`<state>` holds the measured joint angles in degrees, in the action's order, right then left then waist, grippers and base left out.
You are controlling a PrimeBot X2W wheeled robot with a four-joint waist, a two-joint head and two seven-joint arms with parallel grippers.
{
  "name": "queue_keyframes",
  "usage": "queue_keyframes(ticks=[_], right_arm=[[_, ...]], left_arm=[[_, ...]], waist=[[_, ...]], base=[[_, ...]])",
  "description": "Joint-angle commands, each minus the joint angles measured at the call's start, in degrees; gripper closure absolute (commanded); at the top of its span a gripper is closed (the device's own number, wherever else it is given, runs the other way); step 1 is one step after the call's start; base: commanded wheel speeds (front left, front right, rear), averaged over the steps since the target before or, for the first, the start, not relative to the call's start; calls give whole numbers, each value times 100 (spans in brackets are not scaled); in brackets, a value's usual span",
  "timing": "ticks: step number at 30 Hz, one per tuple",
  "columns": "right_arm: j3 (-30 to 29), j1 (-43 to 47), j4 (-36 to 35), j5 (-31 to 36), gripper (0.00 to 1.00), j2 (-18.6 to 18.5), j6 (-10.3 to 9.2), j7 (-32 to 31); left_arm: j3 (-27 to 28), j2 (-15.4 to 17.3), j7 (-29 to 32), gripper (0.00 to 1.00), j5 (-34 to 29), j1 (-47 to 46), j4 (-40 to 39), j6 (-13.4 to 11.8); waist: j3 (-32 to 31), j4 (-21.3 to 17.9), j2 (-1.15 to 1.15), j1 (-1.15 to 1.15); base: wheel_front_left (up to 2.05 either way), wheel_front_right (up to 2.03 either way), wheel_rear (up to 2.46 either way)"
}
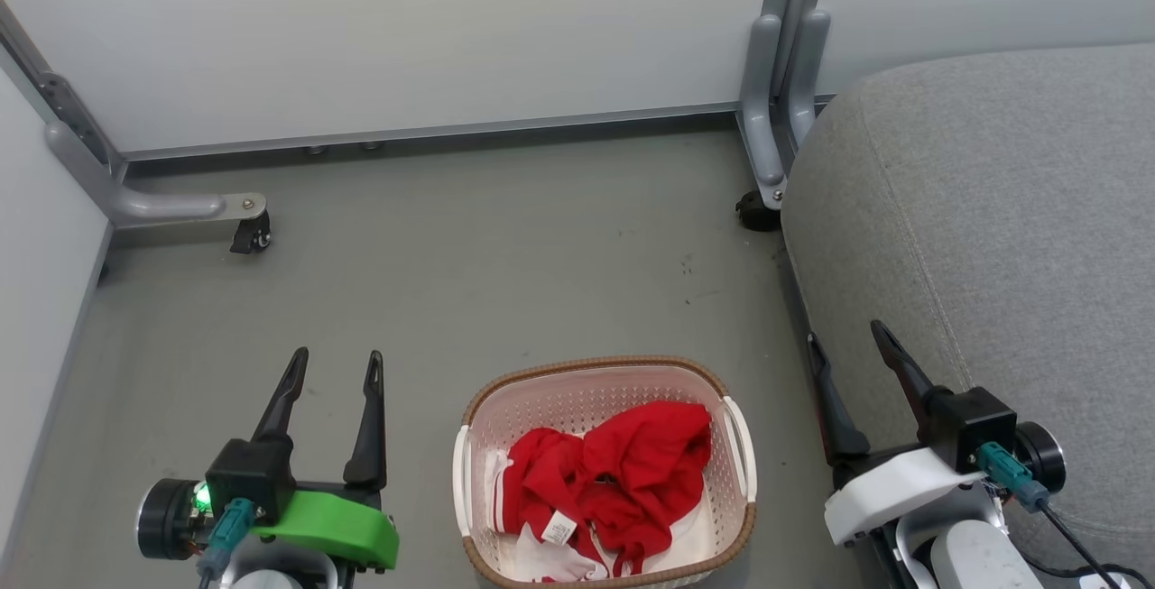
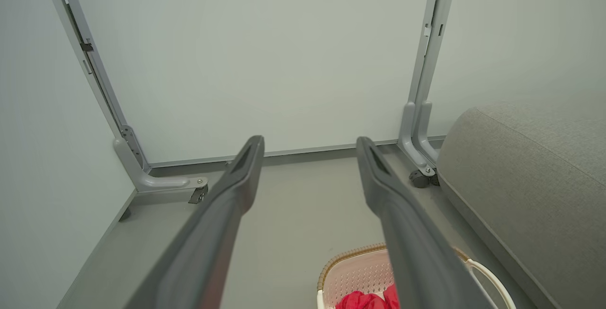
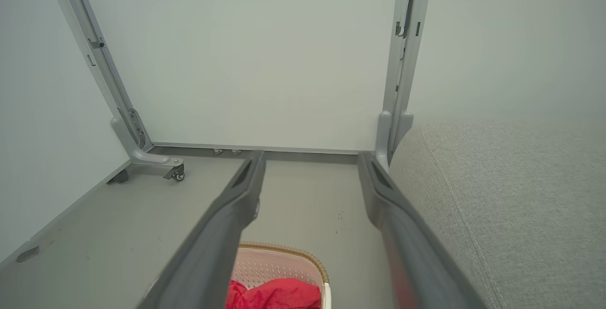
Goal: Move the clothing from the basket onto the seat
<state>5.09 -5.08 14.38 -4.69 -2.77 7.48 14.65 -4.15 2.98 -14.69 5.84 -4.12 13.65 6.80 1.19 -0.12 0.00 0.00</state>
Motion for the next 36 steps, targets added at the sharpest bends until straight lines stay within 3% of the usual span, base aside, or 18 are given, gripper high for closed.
queue_keyframes(ticks=[1,23,31,36], right_arm=[[13,-60,8,112,0,-21,2,44],[18,-159,39,-15,0,-22,1,62],[41,-520,-235,-30,0,-22,1,59],[104,-865,-474,-61,0,-21,1,59]], left_arm=[[-13,10,-42,0,-132,41,27,-21],[2,-4,-48,0,-85,-77,182,-51],[-450,-4,-47,0,-219,-604,351,3],[-963,2,-47,0,-337,-1145,922,20]], waist=[[-2,3,0,0],[91,-12,0,0],[832,-144,0,0],[1480,-284,0,0]], base=[[0,0,0],[0,0,0],[0,0,0],[0,0,0]])
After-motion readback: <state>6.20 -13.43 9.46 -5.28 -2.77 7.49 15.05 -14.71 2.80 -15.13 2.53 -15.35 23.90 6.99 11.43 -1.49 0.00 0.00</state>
